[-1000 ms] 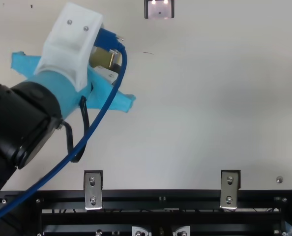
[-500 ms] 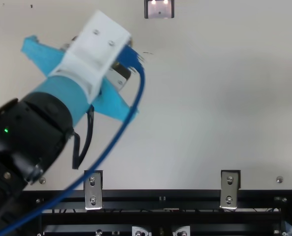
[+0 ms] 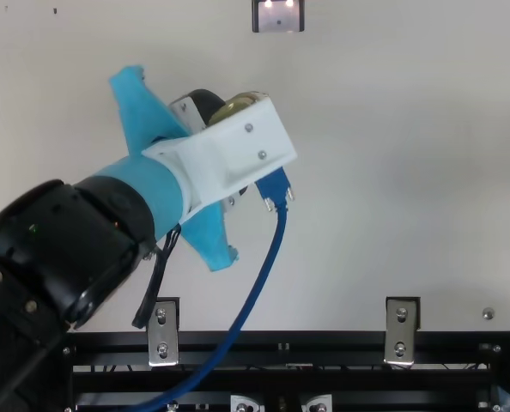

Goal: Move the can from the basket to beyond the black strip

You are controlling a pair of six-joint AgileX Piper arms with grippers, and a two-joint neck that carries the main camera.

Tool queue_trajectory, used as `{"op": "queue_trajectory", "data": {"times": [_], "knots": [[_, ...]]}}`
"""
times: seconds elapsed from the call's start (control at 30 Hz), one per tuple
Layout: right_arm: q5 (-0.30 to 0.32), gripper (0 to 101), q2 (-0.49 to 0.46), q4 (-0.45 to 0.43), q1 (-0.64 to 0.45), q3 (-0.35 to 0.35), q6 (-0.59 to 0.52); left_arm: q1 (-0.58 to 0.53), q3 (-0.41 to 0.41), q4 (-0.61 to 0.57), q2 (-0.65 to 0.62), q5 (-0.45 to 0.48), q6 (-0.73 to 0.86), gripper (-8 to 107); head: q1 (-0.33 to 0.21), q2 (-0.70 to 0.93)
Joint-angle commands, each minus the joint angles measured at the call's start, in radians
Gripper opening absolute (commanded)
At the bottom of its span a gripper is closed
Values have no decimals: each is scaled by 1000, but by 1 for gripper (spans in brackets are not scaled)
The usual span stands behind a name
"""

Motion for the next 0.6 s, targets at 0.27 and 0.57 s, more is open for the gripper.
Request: {"op": "queue_trajectory", "data": {"times": [0.27,0.57], "knots": [[0,101,0,0,0,0,0,37,-29,-118,51,82,359,10,0,-3],[0,101,0,0,0,0,0,31,-32,-137,134,51,486,10,0,-3]]}}
